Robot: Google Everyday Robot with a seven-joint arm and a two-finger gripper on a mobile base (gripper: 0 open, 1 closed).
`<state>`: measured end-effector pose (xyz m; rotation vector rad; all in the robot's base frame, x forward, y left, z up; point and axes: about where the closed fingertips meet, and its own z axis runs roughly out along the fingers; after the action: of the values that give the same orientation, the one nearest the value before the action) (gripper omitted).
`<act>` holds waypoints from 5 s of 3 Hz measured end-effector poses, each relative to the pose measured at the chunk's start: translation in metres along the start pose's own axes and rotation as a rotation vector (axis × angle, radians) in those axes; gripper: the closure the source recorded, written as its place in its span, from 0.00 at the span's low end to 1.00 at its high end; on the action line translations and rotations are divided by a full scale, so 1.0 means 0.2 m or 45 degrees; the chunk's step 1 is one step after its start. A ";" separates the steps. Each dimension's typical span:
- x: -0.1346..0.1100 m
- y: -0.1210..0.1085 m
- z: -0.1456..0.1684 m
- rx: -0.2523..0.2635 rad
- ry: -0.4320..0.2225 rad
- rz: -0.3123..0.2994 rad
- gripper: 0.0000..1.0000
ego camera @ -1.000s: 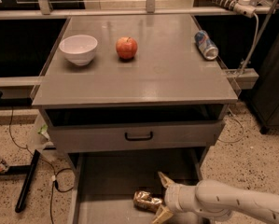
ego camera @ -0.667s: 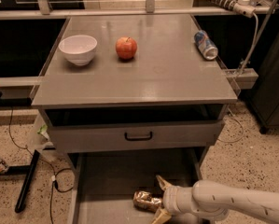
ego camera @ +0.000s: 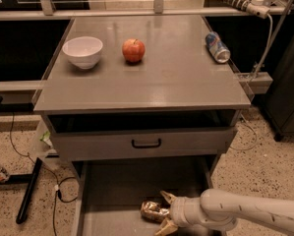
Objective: Pick orange can from middle drawer and place on counter
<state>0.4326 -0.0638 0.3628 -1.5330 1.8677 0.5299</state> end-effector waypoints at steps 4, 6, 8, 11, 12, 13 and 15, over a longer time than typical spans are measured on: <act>-0.01 0.01 -0.01 -0.008 -0.005 -0.002 1.00; -0.23 -0.01 -0.30 -0.005 -0.068 -0.128 1.00; -0.50 -0.12 -0.90 0.056 -0.124 -0.293 1.00; -0.85 -0.40 -1.61 0.159 -0.174 -0.383 1.00; -0.87 -0.40 -1.62 0.165 -0.175 -0.394 1.00; -1.01 -0.39 -1.72 0.206 -0.129 -0.500 1.00; -1.56 -0.63 -1.93 0.206 -0.054 -0.727 1.00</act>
Offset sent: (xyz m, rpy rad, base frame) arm 0.0000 0.0000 0.0000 0.0000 0.0000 0.0000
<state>0.4962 -0.1329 0.8652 -1.8200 1.3122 0.1409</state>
